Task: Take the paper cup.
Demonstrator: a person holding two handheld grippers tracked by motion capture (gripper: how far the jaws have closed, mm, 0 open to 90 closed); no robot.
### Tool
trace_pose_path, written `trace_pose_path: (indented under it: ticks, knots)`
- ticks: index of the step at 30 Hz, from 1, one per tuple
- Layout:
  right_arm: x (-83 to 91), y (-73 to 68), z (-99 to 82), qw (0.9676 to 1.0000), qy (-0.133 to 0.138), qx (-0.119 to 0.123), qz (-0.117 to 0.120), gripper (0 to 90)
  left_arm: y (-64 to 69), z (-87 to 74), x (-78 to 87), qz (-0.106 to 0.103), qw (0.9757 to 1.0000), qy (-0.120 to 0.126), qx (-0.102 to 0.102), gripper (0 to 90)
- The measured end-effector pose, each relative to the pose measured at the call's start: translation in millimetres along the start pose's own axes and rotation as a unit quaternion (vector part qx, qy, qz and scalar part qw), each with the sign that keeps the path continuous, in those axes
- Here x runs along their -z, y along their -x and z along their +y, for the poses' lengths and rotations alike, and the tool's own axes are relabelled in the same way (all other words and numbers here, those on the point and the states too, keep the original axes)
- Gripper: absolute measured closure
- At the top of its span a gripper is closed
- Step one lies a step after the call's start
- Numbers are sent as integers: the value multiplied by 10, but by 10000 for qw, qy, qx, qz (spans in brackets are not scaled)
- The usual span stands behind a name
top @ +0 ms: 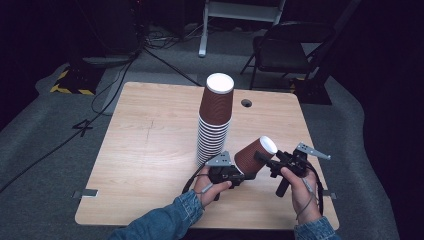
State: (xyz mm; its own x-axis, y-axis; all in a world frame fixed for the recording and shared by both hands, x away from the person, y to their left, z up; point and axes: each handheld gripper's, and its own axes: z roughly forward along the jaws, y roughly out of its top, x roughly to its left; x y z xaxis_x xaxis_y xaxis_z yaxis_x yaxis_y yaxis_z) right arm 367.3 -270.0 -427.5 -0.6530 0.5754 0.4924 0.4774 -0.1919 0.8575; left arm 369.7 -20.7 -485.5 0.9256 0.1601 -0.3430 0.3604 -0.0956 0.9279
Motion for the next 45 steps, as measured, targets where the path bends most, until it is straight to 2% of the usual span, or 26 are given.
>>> trace_pose_path:
  ticks: [14,26,34,39,44,45]
  knots:
    - [13,2,19,9998,46,-98,146,196,30,52,61,-23,9999,-35,-134,835]
    - [46,-4,63,9995,160,-122,258,192,73,89,109,-49,9992,-188,-351,843]
    - [58,-18,98,9994,199,-69,280,157,96,117,164,-57,9984,-293,-475,847]
    - [63,-47,135,9993,159,123,301,155,117,154,207,-36,9977,-387,-562,847]
    - [111,-77,215,9991,274,201,236,160,136,173,236,10,9970,-475,-609,847]
    - [128,-80,235,9990,303,235,237,160,152,185,245,44,9959,-601,-682,847]
